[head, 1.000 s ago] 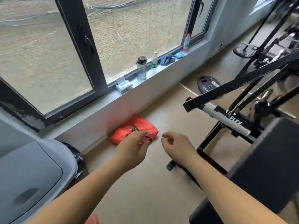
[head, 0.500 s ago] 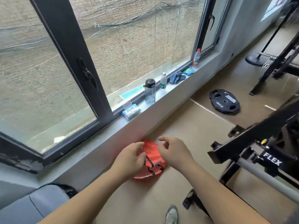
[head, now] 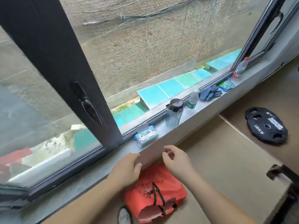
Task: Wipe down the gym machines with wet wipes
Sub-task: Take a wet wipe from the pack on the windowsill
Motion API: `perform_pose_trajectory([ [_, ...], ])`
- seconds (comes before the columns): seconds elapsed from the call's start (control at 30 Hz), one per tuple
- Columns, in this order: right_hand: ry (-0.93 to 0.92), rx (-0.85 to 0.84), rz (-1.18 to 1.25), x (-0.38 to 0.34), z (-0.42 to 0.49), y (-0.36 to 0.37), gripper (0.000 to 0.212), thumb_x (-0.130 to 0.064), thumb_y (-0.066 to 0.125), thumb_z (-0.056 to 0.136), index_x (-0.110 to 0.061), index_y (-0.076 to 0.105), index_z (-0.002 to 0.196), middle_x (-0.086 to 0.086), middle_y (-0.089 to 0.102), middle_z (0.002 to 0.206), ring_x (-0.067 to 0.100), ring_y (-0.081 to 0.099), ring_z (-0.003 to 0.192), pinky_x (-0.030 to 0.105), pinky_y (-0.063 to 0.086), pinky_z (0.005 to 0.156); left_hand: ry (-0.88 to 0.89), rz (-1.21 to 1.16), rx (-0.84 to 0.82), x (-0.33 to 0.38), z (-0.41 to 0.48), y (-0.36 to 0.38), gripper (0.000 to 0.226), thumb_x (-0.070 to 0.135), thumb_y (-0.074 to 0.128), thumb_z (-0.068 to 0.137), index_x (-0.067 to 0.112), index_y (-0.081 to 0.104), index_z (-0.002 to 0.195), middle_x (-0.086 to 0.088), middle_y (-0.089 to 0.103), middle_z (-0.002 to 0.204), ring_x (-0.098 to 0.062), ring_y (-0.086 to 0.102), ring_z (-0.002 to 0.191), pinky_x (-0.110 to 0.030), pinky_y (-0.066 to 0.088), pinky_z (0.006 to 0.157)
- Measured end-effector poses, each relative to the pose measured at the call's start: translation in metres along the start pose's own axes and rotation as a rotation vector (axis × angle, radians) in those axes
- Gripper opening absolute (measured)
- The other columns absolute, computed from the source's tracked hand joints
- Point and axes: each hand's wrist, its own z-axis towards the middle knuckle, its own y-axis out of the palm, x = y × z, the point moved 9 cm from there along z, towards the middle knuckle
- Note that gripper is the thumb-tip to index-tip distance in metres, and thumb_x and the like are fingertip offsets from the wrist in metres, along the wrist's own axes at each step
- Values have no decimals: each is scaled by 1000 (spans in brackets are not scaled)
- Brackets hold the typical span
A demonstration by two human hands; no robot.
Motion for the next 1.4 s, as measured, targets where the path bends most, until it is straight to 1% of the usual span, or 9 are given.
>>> perform_pose_trajectory([
  [0.13,17,18,61,28,67,43,29,-33,62,95,-30,69,123,-13,69,94,-1,63,89,28,52,91,70,60,-79,-17,87,25,57,49,40,94,25,50,145,3,55,142,-16,56,126,-34,43,107],
  [0.43,-153,-69,-145,105,203,123,44,-33,57,100,-27,55,144,-19,52,142,-5,47,129,19,38,110,178,103,-13,-66,253,92,36,25,49,105,18,55,139,2,52,142,-21,53,129,-34,41,105],
  [0.67,-263,-89,-247,135,264,163,65,-33,58,101,-24,34,160,-13,19,169,-1,10,155,14,11,120,283,112,100,-81,307,119,40,14,58,98,22,60,138,4,58,134,-24,56,116,-33,44,99],
  [0.77,-285,-150,-309,139,298,176,76,-39,62,99,-23,23,163,-10,11,171,4,3,158,23,10,127,339,132,58,-73,326,123,45,20,63,96,27,57,139,2,51,129,-22,58,109,-30,46,85],
  [0.93,-122,-182,-265,157,326,180,78,-56,67,89,-40,32,157,-13,38,162,6,29,151,31,34,117,277,108,24,-71,348,125,39,33,66,95,26,55,131,1,44,123,-26,57,105,-37,49,82],
  [1.03,-55,-214,-255,162,330,179,76,-67,54,83,-52,30,154,-15,40,161,8,41,145,34,39,114,326,71,46,-68,349,120,25,29,63,98,19,58,121,-1,46,120,-28,58,101,-41,49,81],
  [1.13,-27,-255,-238,160,330,181,54,-56,43,101,-54,31,153,-15,35,164,10,36,149,35,35,116,389,91,71,-66,346,118,11,24,58,102,16,61,109,-3,49,114,-29,59,89,-41,48,73],
  [1.27,-18,-258,-179,154,331,179,40,-52,37,106,-54,43,145,-10,46,158,8,37,148,35,37,111,376,228,52,-65,355,127,5,19,52,104,17,55,102,-4,43,112,-26,51,75,-50,51,67],
  [1.4,-28,-226,-205,153,333,179,32,-49,39,106,-50,51,136,-10,62,135,19,57,126,36,45,98,425,242,53,-66,349,128,16,10,54,99,22,50,109,1,42,118,-23,49,82,-48,51,60],
])
